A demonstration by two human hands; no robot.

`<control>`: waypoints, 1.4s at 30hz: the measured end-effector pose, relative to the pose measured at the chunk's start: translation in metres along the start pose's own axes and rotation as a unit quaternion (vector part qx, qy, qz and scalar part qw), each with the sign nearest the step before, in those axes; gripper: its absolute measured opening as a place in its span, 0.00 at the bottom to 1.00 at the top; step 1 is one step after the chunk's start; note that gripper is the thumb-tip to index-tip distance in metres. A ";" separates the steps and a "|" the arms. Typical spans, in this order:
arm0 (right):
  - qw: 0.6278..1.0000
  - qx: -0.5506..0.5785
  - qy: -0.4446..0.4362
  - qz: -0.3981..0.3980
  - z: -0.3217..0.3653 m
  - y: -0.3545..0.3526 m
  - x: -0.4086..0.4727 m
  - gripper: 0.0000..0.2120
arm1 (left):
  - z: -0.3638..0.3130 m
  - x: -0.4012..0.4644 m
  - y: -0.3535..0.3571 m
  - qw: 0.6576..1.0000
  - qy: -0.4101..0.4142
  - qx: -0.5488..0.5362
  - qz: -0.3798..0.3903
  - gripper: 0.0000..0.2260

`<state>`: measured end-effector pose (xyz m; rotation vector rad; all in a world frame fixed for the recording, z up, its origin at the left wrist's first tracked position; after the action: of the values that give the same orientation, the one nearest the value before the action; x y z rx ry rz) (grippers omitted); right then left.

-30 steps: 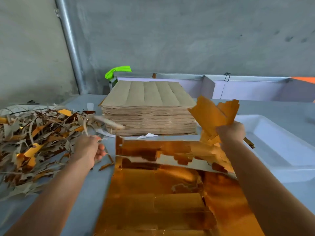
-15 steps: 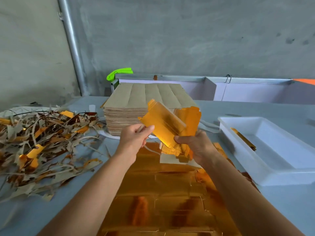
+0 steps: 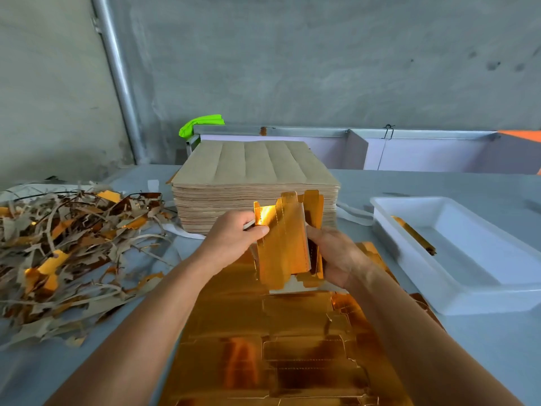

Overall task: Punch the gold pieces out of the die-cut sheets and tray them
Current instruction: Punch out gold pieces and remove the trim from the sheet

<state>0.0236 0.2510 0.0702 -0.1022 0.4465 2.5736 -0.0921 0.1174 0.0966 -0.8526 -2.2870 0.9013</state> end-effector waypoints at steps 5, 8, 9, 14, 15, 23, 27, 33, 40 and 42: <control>0.998 0.056 -0.001 0.007 -0.005 0.002 0.005 0.17 | -0.006 0.002 0.005 0.998 0.025 0.058 -0.024 0.15; 1.000 0.024 0.003 0.018 -0.004 0.007 0.001 0.23 | -0.011 0.003 0.009 0.997 0.027 0.060 -0.045 0.14; 1.000 0.001 0.003 0.007 -0.004 0.008 0.000 0.23 | -0.011 0.003 0.009 0.997 0.030 0.050 -0.046 0.14; 0.988 -0.006 -0.040 -0.152 0.017 -0.019 -0.003 0.12 | 0.013 -0.009 -0.006 0.999 0.005 0.022 -0.043 0.07; 0.981 -0.005 -0.063 -0.184 0.024 -0.031 -0.004 0.11 | 0.026 -0.012 -0.012 0.998 -0.013 0.044 -0.050 0.06; 0.941 -0.151 -0.071 -0.294 0.039 -0.091 -0.018 0.17 | 0.095 -0.031 -0.028 0.973 -0.093 0.203 0.049 0.06; 0.933 -0.211 0.012 -0.290 0.012 -0.093 -0.022 0.19 | 0.062 -0.030 -0.009 0.910 -0.005 0.413 0.028 0.08; 0.939 -0.218 0.036 -0.264 0.006 -0.096 -0.024 0.20 | -0.033 -0.046 0.046 0.923 0.333 0.185 -0.051 0.30; 0.956 -0.189 -0.004 -0.226 0.009 -0.095 -0.035 0.01 | -0.075 -0.041 0.119 0.957 0.255 0.134 0.028 0.27; 0.955 -0.218 -0.014 -0.203 0.009 -0.096 -0.036 0.04 | -0.072 -0.038 0.123 0.971 0.224 0.086 0.006 0.17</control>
<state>0.1041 0.3145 0.0562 -0.2820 -0.1506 2.2168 0.0251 0.1897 0.0430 -0.8889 -1.7908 0.8018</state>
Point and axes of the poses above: each hand's wrist, its own x-axis towards the middle knuckle, its own y-axis out of the palm, z = x × y, the point moved 2 cm from there along x, towards the middle knuckle, and after that the axes turned 9 degrees about x, right-handed, at the moved point
